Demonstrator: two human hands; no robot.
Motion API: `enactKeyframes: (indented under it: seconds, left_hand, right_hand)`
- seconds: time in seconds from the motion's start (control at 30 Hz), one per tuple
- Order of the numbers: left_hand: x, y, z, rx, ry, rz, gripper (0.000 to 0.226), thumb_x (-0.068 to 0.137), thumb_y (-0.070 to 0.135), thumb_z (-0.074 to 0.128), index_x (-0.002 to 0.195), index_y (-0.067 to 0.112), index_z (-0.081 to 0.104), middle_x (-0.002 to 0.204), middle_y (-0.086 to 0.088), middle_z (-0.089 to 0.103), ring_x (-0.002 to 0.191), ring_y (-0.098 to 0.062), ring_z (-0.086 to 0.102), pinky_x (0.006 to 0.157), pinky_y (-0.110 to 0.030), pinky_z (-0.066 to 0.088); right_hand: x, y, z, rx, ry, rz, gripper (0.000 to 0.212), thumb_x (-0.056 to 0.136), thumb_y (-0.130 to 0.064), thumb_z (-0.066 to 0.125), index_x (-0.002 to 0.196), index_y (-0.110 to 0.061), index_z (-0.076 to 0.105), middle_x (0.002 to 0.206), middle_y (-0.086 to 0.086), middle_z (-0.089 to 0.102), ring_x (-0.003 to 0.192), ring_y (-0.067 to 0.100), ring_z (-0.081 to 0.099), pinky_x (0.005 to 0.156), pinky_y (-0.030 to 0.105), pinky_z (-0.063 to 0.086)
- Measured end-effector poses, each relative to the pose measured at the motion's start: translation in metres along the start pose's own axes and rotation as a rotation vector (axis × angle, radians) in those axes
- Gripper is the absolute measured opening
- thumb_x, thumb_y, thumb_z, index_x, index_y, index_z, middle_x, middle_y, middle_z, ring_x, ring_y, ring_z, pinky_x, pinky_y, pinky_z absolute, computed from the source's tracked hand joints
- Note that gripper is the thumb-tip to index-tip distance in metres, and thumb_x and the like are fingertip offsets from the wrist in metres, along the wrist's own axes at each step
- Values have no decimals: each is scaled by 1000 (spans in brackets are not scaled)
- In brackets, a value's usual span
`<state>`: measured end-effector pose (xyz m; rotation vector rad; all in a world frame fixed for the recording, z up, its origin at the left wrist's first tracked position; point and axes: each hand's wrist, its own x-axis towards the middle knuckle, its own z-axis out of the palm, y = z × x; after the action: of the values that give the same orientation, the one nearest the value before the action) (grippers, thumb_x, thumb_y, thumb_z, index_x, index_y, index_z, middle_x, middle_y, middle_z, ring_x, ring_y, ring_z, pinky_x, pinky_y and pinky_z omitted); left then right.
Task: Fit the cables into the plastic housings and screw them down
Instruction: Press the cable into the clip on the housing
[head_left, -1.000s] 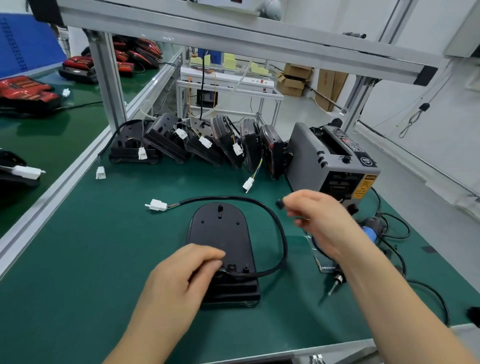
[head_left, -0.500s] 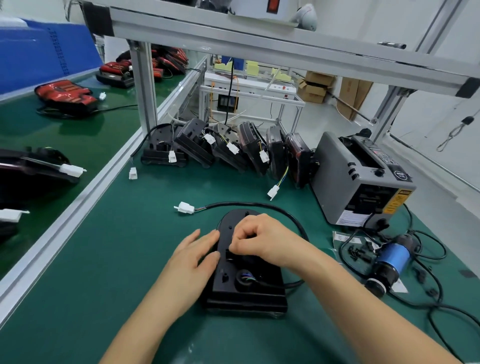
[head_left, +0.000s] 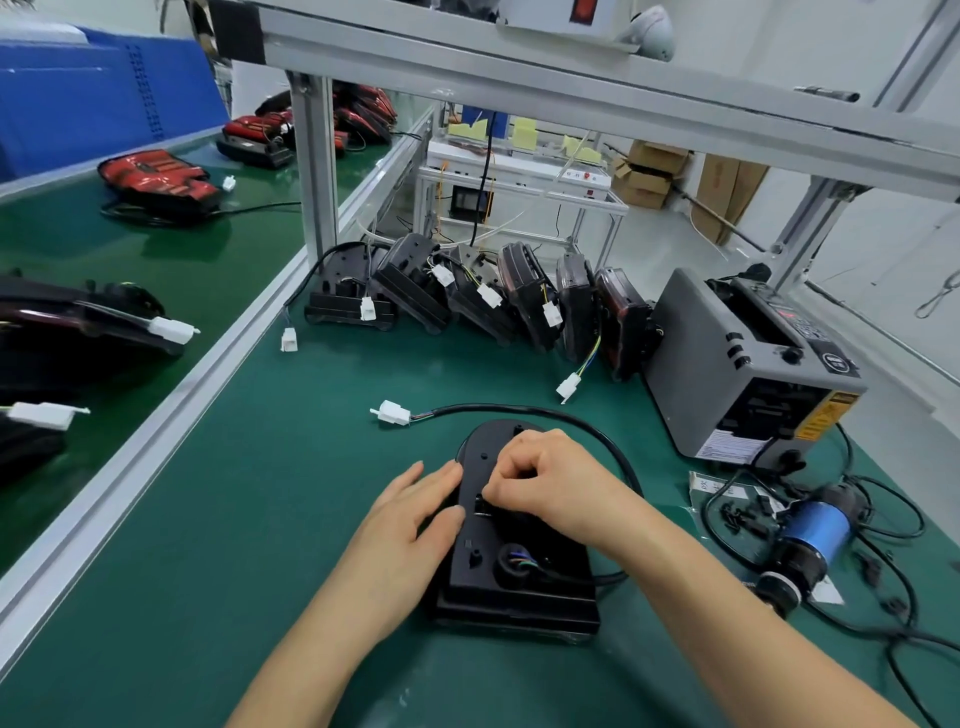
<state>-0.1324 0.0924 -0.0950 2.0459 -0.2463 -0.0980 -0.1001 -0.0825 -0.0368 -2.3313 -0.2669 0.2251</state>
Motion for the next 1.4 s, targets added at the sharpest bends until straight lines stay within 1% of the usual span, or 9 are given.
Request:
enactKeyframes:
  seconds: [0.1,0.4,0.63,0.9,1.0,1.07,1.17,1.3,1.4]
  left_hand:
    - [0,0,0,6,-2,3,44,99,28,45,141,41,39,139,41,28,134,20,6,111,-14,11]
    - [0,-3,0,10,-2,8,44,99,28,46,140,41,40,139,40,30,134,20,7,110,-13,11]
    - [0,-2,1,15,7,12,44,98,28,46,140,41,40,139,40,30,131,22,7,107,-10,11]
    - [-1,1,1,72,63,41,45,99,28,45,142,38,39,142,35,31,136,15,7,110,-14,12]
    - [-7,5,1,181,150,95,43,98,29,46,140,37,42,139,34,34,140,7,10,113,-19,16]
    - [-13,13,1,349,215,203,42,94,14,53,133,31,54,136,20,49,140,-10,28,110,-34,32]
    - [-20,18,5,591,320,386,47,71,-7,63,109,20,73,117,0,67,117,-34,57,83,-48,52]
    - [-24,14,6,735,361,449,49,61,-4,63,102,21,75,116,-2,68,114,-36,56,78,-49,52]
    - [-25,11,4,799,332,428,58,51,-6,78,102,23,75,118,-3,67,115,-36,54,83,-49,49]
  right_hand:
    - [-1,1,2,-54,24,1,32,80,-22,71,52,-32,58,83,-12,55,92,8,49,76,20,37]
    - [-3,0,2,-109,29,14,27,81,-25,70,57,-31,58,85,-14,56,98,3,40,75,9,32]
    - [-4,-1,6,-186,67,-13,25,80,-27,68,59,-31,56,85,-13,55,99,7,39,80,22,36]
    - [-7,-4,11,-309,110,-53,18,82,-31,64,67,-26,55,87,-12,54,99,9,38,83,24,36]
    - [-9,-5,12,-344,136,-71,15,83,-30,63,70,-24,56,88,-11,55,98,10,37,80,22,33]
    - [-10,-5,14,-372,157,-79,15,83,-31,61,71,-25,55,89,-11,54,99,10,37,79,22,31]
    - [-10,-4,16,-391,185,-91,15,84,-32,58,71,-26,53,89,-11,53,99,10,37,78,22,31]
    - [-10,-2,17,-386,204,-77,13,83,-35,59,74,-26,54,90,-12,52,100,10,38,82,24,34]
    - [-10,0,15,-356,186,-45,12,83,-36,62,78,-27,56,93,-13,52,101,9,37,81,25,32]
